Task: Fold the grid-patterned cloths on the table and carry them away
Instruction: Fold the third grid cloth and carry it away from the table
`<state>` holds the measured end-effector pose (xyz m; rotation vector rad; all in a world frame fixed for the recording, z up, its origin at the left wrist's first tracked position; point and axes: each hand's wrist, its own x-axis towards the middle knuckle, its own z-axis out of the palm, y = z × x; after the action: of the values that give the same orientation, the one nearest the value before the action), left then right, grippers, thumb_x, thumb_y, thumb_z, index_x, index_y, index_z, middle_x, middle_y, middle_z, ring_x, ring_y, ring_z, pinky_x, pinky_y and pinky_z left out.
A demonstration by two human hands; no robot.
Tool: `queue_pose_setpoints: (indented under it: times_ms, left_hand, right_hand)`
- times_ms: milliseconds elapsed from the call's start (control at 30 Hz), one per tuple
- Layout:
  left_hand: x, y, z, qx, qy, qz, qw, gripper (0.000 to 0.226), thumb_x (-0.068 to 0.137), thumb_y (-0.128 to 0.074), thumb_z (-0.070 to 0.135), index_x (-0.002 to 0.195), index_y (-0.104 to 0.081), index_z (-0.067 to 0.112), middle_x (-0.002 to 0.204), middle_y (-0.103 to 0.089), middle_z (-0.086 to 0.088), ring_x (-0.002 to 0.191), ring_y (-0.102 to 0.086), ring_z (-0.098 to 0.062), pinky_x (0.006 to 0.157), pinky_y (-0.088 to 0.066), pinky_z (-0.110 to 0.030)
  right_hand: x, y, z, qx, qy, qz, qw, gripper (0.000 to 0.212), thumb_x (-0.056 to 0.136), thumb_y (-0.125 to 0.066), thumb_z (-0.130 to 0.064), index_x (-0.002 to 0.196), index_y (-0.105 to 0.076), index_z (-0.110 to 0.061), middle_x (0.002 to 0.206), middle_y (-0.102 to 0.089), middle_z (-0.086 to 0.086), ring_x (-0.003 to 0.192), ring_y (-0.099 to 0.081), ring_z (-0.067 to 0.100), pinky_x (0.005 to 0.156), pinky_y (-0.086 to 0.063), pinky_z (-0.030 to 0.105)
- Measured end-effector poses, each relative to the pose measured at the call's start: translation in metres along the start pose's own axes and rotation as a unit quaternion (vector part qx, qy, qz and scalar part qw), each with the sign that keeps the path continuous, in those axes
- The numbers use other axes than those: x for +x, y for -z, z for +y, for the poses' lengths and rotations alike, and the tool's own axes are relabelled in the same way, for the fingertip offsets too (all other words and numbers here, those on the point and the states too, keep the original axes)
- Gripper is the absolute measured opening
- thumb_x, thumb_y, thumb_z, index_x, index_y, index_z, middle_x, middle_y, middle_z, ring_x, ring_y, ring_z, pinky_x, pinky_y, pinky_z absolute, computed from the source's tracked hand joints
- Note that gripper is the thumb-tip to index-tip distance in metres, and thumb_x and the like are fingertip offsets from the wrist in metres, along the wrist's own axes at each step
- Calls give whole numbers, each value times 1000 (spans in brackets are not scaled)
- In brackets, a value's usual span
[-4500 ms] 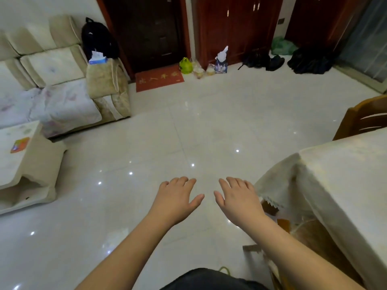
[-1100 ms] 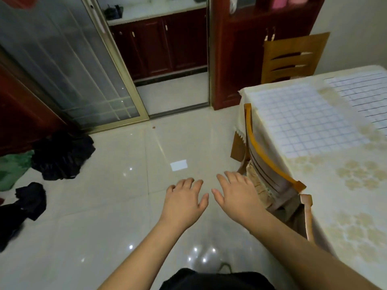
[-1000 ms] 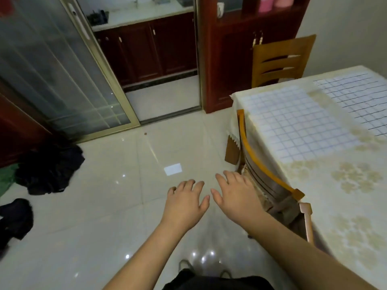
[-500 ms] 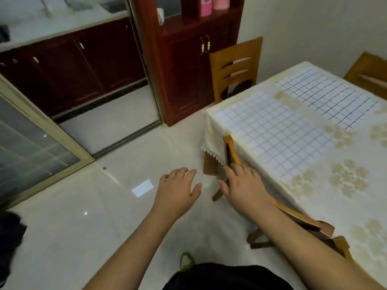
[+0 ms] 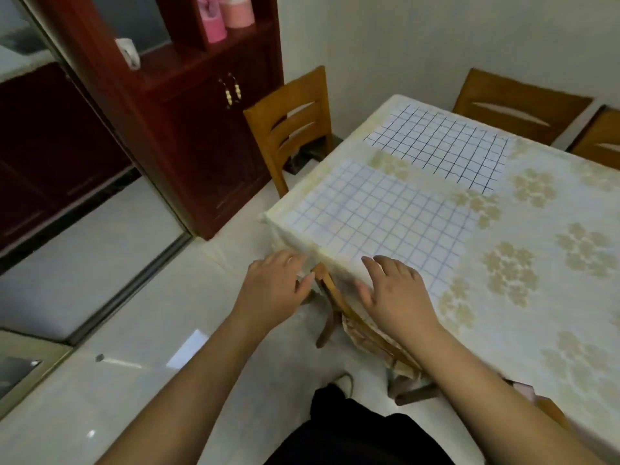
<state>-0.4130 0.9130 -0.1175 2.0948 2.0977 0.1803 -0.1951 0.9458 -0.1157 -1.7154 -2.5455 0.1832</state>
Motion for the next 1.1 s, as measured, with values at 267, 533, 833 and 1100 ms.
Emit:
queue_pose_setpoints:
  times_ms: [267,533,833,1100]
  left_hand:
    - [108,-5,-4,5,-72,-68,995,47,100,-35,43,143,-41,25,143,-46,3,128,-44,-17,101,-39,-39]
    - [196,-40,1,-14,-118,-140,983,48,100,-34,45,144,-39,27,146,-44,4,129,-43,-16,104,-36,-37]
    - [270,-76,-33,-21,-158,-185,970,45,100,-37,40,143,-41,25,144,-45,3,127,-45,-19,100,-40,-37]
    - [307,-104,-70,-37,-168,-206,963,50,99,-40,37,147,-35,24,154,-30,0,139,-32,-21,109,-35,-39]
  right_hand:
    - [88,-7,47,11,-63,-42,997,53,101,-30,-45,146,-35,-19,148,-41,3,134,-39,24,109,-29,39]
    - [120,-39,59,37,-89,-119,988,55,100,-31,-45,149,-29,-19,151,-36,3,136,-36,24,111,-28,38]
    - [153,-87,47,35,-161,-163,973,55,93,-43,-42,140,-45,-13,140,-51,9,126,-49,29,102,-38,41]
    - [187,-117,26,84,-215,-133,964,67,88,-22,-48,138,-49,-12,140,-52,10,126,-51,28,101,-43,42]
